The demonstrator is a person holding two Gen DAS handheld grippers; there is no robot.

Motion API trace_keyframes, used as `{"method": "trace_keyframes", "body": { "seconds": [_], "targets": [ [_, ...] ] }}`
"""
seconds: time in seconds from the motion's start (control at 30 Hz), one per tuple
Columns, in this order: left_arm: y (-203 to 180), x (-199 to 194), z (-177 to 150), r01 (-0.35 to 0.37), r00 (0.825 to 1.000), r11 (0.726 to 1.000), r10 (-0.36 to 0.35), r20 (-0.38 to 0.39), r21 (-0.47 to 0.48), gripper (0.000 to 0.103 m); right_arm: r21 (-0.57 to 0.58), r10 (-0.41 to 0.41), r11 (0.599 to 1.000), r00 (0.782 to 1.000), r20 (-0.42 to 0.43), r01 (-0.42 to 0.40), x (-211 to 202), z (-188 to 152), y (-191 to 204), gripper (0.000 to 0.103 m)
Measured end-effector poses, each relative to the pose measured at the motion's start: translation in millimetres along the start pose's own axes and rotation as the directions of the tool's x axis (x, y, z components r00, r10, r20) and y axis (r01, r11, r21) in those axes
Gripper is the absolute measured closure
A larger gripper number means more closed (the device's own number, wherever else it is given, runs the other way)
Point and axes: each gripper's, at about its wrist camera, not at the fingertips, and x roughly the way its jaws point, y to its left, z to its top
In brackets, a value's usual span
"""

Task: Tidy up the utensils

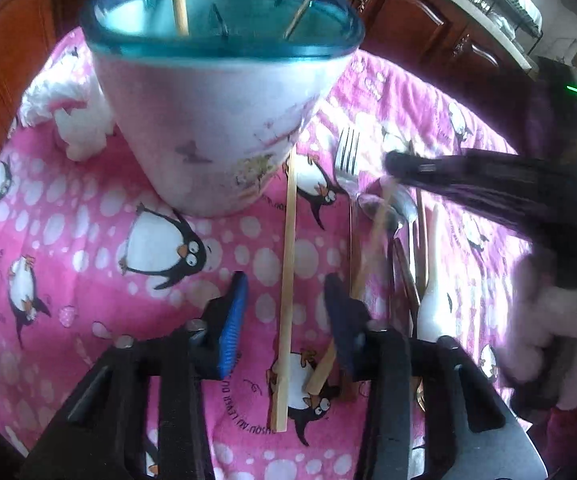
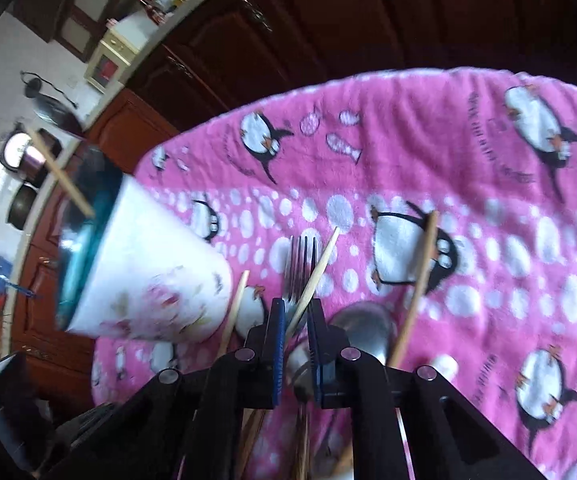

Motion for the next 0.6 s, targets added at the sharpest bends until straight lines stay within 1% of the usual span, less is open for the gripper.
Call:
{"method": "trace_keyframes", "body": {
  "seconds": [0.03,0.1,0.17,0.23,0.37,0.47,0.6],
  "targets": [
    [0.1,2.7,-0.4,-0.002,1.000,1.000,0.002,-0.009,-0.001,0.080,0.002,0.017,1.000,1.000,0.008,-0.017,-12.3,-3.3,-3.0,0.093],
    [1.5,8.4,-2.3,0.001,0.999,1.000,-0.001,-0.037,-0.006,0.093,0.012,0.053,0.999,0.998,0.020,-0.053,-34.9,-8.2,-12.8,0.094],
    [4.0,9.3,-5.6,0.019,0.999,1.000,-0.019,-0.049,-0.014,0.097,0.025,0.071,0.997,0.997,0.026,-0.071,-50.8,-12.6,-20.7,0.094],
    [4.2,5.0,-9.1,0.039,0.997,0.999,-0.040,-0.067,-0.012,0.098,0.043,0.097,0.994,0.995,0.026,-0.098,-67.2,-17.0,-30.4,0.094],
    [1.7,-10.3,-24.6,0.086,0.988,0.996,-0.086,-0.129,-0.008,0.098,0.091,0.135,0.986,0.991,0.021,-0.137,-90.2,-24.0,-50.3,0.095],
    [-4.7,-23.1,-37.2,0.079,0.986,0.996,-0.071,-0.154,0.042,0.098,0.120,0.176,0.977,0.984,-0.009,-0.174,-101.9,-34.6,-69.0,0.095],
    [-8.4,-25.0,-51.2,0.076,0.979,0.994,-0.060,-0.194,0.080,0.098,0.148,0.134,0.981,0.990,-0.049,-0.125,-99.8,-43.6,-89.7,0.093]
  ]
}}
